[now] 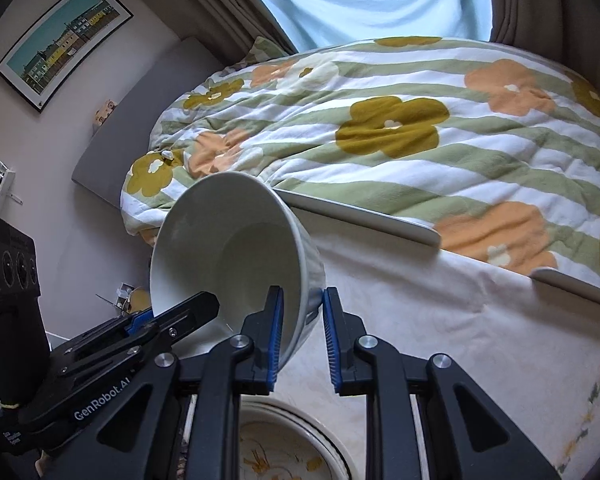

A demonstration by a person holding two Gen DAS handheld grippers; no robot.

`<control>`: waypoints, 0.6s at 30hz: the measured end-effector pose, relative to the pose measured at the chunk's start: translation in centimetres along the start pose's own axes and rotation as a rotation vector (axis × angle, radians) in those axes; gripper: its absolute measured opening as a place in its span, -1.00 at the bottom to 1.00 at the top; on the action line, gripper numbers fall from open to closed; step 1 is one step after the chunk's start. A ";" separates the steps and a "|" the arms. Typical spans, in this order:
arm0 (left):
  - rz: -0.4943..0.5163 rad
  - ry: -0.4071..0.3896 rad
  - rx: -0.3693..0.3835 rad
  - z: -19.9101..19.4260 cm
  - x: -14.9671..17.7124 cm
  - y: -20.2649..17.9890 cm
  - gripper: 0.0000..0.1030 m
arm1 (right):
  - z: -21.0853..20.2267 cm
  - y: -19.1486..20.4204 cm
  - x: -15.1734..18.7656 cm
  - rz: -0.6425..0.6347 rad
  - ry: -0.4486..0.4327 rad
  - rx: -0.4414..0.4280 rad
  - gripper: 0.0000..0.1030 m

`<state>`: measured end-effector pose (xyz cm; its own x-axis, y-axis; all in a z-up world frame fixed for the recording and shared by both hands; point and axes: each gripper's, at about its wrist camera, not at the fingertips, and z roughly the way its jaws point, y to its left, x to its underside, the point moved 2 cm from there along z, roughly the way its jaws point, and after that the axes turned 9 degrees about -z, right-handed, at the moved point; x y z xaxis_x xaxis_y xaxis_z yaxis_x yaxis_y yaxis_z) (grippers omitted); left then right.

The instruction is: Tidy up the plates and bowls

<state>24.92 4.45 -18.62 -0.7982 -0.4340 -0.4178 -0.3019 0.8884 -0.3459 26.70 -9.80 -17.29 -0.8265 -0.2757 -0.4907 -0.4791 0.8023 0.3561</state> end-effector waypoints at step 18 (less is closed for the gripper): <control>0.259 0.146 0.131 -3.2 18.2 -17.7 -0.60 | -17.3 -8.6 16.1 0.201 -0.070 0.211 -0.65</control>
<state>14.06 -18.73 -17.46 -0.9087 -0.1620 -0.3846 -0.0175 0.9356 -0.3527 12.43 -30.33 -14.45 -0.8727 -0.0688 -0.4835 -0.2297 0.9315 0.2820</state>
